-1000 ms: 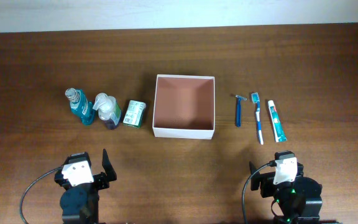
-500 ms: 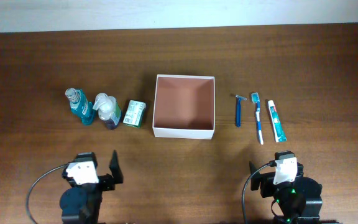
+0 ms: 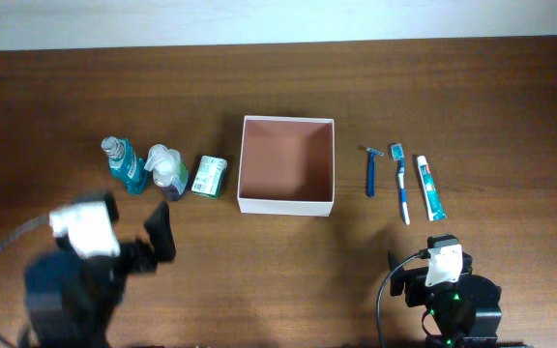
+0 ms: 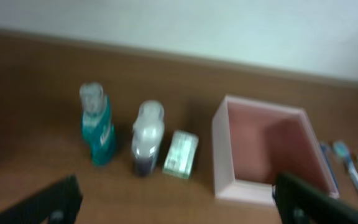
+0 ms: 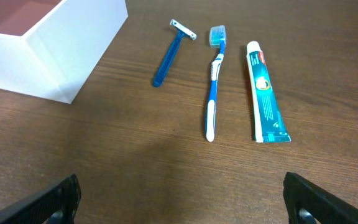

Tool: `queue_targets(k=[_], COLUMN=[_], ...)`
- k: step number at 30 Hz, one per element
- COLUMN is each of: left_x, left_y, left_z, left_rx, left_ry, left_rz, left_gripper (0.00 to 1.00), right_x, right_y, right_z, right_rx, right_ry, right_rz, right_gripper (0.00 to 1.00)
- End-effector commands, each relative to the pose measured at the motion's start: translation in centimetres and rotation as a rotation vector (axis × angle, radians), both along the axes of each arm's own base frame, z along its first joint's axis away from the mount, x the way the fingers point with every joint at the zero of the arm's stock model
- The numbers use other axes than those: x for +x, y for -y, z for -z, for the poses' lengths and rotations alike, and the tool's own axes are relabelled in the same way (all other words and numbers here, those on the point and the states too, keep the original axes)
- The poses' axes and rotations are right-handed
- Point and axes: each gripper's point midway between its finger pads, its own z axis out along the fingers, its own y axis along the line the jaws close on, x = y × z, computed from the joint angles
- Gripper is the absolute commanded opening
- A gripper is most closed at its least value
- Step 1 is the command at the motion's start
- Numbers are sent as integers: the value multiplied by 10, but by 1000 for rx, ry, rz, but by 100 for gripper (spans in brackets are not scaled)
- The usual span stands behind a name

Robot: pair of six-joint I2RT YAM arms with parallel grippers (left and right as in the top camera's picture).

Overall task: Pack container
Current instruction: 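Reach the left gripper to the blue mouthwash bottle and grasp it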

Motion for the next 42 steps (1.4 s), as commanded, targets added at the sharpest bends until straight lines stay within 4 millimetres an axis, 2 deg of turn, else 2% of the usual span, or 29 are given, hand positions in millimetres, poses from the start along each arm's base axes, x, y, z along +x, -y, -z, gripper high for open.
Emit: queue_targets(k=[1, 4, 9, 12, 16, 21, 24, 27, 32, 40, 42], left_x=[33, 57, 103, 123, 138, 154, 161, 169, 169, 170, 170], left_y=[-9, -23, -62, -70, -80, -89, -100, -102, -104, -108, -107], left_z=[-5, -6, -1, 16, 49, 84, 96, 110, 139, 177, 183], left_rx=[100, 117, 70, 48, 63, 110, 151, 195, 216, 217, 211], left_ry=[-149, -302, -460, -532, -625, -702, -721, -744, -826, -923, -939], left_rz=[24, 9, -77, -79, -99, -82, -116, -65, -19, -13, -8], left_gripper=[100, 100, 100, 100, 100, 99, 99, 92, 81, 81, 74], right_x=[0, 0, 0, 0, 0, 0, 0, 0, 0, 0, 0], right_y=[1, 1, 1, 1, 1, 1, 1, 1, 1, 1, 1], right_z=[1, 1, 1, 1, 1, 1, 1, 1, 1, 1, 1], right_rx=[12, 12, 12, 12, 12, 12, 12, 12, 12, 12, 12], right_ry=[2, 2, 2, 2, 2, 2, 2, 2, 2, 2, 2], right_rz=[8, 9, 9, 9, 8, 8, 9, 9, 8, 9, 8], right_gripper=[99, 99, 99, 99, 99, 99, 99, 99, 99, 99, 99])
